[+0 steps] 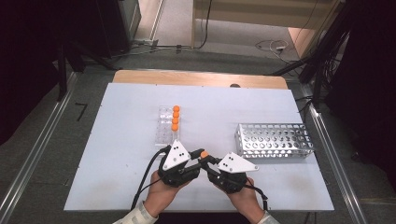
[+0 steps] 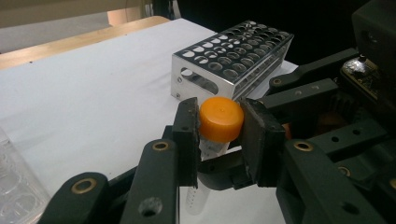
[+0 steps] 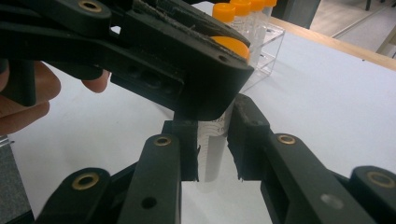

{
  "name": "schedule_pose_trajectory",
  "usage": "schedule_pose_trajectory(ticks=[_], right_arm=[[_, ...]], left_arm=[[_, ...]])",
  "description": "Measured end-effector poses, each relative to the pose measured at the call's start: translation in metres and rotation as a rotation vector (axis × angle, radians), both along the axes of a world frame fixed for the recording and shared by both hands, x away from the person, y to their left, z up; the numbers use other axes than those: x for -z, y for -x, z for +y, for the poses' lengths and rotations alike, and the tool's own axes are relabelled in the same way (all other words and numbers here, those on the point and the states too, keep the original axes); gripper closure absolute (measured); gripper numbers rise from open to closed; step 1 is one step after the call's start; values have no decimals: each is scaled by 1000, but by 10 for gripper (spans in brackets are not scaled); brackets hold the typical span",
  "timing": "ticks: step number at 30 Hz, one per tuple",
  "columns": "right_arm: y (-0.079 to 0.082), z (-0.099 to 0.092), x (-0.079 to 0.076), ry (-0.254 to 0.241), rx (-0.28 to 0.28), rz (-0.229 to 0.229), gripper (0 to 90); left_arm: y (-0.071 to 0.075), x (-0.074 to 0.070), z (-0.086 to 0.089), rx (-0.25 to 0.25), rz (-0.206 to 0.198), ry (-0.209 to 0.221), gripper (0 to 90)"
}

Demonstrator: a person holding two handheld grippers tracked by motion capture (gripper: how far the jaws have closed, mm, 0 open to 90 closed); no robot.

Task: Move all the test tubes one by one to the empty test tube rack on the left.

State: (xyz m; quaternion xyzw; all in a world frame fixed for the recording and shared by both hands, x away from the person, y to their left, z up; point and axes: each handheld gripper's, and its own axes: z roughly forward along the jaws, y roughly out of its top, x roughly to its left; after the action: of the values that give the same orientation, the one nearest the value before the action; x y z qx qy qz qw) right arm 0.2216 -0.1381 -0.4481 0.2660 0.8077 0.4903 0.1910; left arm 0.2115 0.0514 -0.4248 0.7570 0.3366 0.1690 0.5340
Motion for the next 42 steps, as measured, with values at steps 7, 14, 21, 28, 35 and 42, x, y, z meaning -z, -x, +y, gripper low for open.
schedule_pose_trajectory(ticks=[7, 14, 21, 28, 35, 42], right_arm=[[-1, 0, 0, 4, -5, 16, 607], [-4, -9, -3, 26, -15, 41, 343], [-3, -28, -7, 20, 22, 67, 240], [-2, -44, -10, 2, 53, 58, 237], [-3, -53, -9, -4, 79, 64, 238], [-3, -60, -10, -8, 99, 64, 238]], left_arm=[[-1, 0, 1, -3, 6, -3, 700], [-4, -7, 11, -33, -3, 18, 701], [-11, -16, 27, -83, -5, 44, 702], [-20, -27, 43, -124, -4, 79, 702], [-28, -36, 53, -160, -13, 85, 702], [-35, -42, 67, -214, -25, 86, 702]])
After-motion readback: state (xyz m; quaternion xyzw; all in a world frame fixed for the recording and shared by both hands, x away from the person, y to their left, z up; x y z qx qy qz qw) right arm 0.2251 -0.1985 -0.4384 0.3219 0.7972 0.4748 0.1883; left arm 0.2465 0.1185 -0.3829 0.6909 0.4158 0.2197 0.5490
